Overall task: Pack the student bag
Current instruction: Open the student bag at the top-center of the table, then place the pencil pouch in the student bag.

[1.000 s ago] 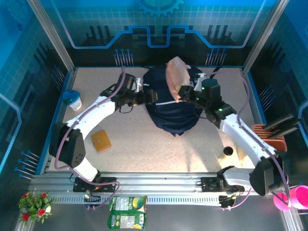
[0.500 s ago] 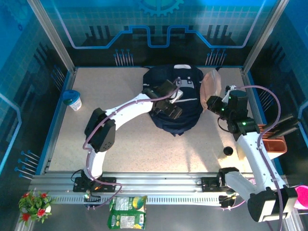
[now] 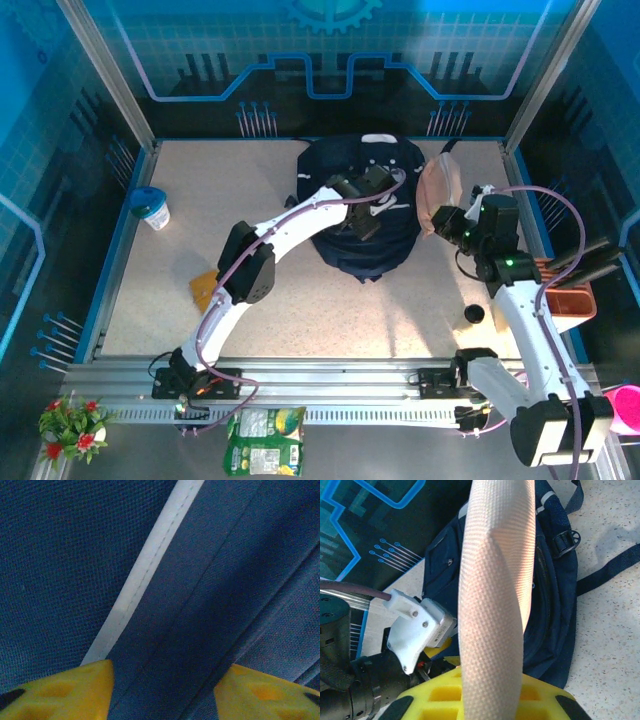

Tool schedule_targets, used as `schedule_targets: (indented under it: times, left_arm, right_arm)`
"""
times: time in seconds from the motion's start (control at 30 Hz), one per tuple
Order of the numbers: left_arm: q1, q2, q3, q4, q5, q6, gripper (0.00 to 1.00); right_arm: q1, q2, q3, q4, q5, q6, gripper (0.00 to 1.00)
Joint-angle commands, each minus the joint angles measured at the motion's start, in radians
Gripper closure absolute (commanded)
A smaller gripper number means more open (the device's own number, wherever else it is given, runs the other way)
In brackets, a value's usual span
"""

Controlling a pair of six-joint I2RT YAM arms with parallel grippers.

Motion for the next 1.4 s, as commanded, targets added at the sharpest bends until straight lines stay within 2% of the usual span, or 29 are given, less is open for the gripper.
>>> schedule_targets:
  times: [0.0,0.1,0.27,0.47,0.57,0.67,0.8,0.87,1.13,1.37]
  left_arm:
    - [0.017,0.002,0.075,-0.059,-0.021,-0.037,0.6]
    - [0.039,-0.01,0.105,-0.057,0.031,-0.06,0.73]
    - [0.087,-0.045,0.108,-0.042,0.17,-0.086,1.0]
    - [0.148,-0.114,0.103,0.023,0.267,-0.148,1.0]
    - [0.178,-0.168,0.063,0.117,0.298,-0.213,1.0]
    - [0.188,-0.221,0.007,0.231,0.332,-0.257,1.0]
    - [0.186,-0.248,-0.012,0.323,0.391,-0.31,1.0]
    - [0.186,-0.251,-0.009,0.345,0.419,-0.327,1.0]
    - [0.174,-0.282,-0.039,0.378,0.442,-0.345,1.0]
    - [0.17,-0.406,-0.212,0.445,0.436,-0.35,1.0]
  right_arm:
    - [-0.019,-0.028,-0.001,0.02,-0.02,0.011,0.93]
    - [-0.023,-0.041,0.002,0.006,-0.007,0.006,0.92]
    - [-0.028,-0.07,0.012,-0.037,0.043,0.001,0.92]
    - [-0.034,-0.124,0.015,-0.119,0.165,0.014,0.91]
    - [-0.037,-0.134,0.008,-0.149,0.174,0.031,0.91]
    - [-0.036,-0.119,-0.005,-0.149,0.105,0.06,0.91]
    - [-0.025,-0.062,-0.008,-0.093,-0.111,0.129,0.91]
    - [0.005,-0.029,-0.001,-0.063,-0.167,0.158,0.91]
    - [0.136,0.124,0.01,0.074,-0.205,0.257,0.91]
    - [0.177,0.258,0.021,0.214,-0.189,0.27,0.9]
